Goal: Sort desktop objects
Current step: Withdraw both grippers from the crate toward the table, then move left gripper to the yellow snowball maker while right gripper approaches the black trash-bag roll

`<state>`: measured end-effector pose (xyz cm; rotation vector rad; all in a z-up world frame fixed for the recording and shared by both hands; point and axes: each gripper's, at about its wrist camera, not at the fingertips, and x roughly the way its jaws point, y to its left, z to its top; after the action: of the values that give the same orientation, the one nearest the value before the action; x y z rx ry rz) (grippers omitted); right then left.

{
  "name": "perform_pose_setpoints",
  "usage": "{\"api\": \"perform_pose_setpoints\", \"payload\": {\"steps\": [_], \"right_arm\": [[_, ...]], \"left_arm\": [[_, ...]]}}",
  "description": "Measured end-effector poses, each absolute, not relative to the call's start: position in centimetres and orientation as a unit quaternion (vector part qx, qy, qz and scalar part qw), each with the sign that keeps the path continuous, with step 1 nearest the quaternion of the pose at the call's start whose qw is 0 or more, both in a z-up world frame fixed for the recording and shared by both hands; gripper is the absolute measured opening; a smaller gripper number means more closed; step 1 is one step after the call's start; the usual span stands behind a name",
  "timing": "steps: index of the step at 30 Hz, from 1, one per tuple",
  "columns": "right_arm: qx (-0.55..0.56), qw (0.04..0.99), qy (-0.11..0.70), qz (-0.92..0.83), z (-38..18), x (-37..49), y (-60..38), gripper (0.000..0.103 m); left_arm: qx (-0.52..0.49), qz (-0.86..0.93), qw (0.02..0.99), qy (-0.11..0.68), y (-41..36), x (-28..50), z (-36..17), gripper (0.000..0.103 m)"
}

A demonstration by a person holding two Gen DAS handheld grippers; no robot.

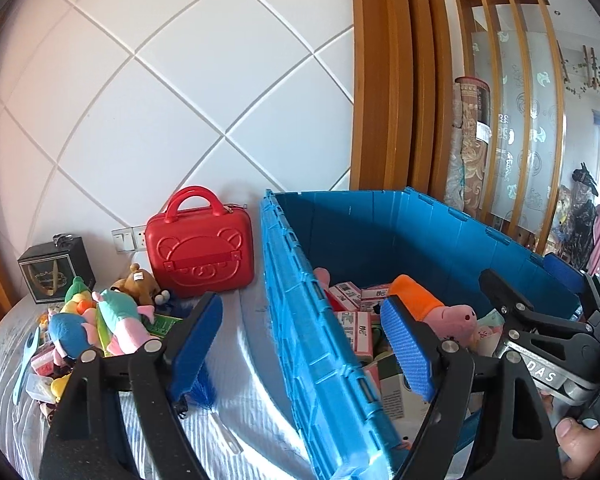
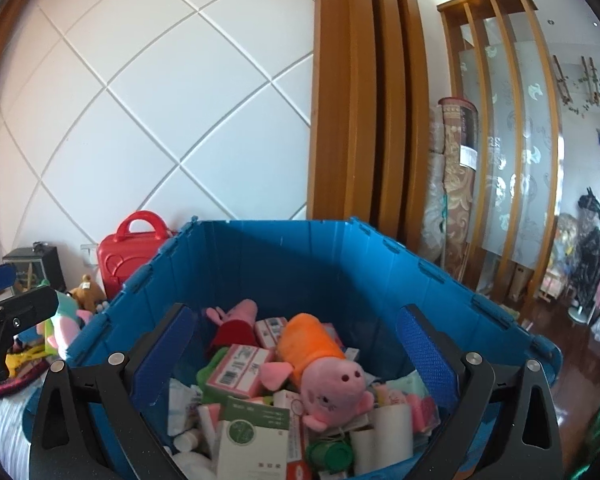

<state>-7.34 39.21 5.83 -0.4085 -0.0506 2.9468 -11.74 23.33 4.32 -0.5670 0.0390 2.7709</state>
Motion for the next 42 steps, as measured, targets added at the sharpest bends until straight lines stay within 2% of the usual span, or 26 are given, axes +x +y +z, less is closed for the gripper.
{"api": "perform_pose_setpoints", "payload": {"steps": [12,24,33,42], "right_arm": [[-0.098,0.035,-0.041,0.994,7.8,-6.3,31.1,0.103],[-0.078,-0.066,-0.080,0.992,7.9,-6.7,19.8,0.103],[-0.109,-0.121,-0.105,0.981,5.4,-9.1,14.1,0.103],[-0.226,-0.151,-0.089,0.958,-0.2,-15.1,11.7,0.103]], "left_arm": [[-0.200,0.973,0.110,-0.015,14.4,-11.4,3.9,0.082],[-0.238,0.970,0.034,-0.037,3.7,-12.6,0.9,0.082],[-0.296,0.952,-0.056,-0.045,-5.1,-14.5,-4.4,0.082],[-0.377,0.916,-0.124,-0.057,-12.2,-17.7,-11.0,0.082]]}}
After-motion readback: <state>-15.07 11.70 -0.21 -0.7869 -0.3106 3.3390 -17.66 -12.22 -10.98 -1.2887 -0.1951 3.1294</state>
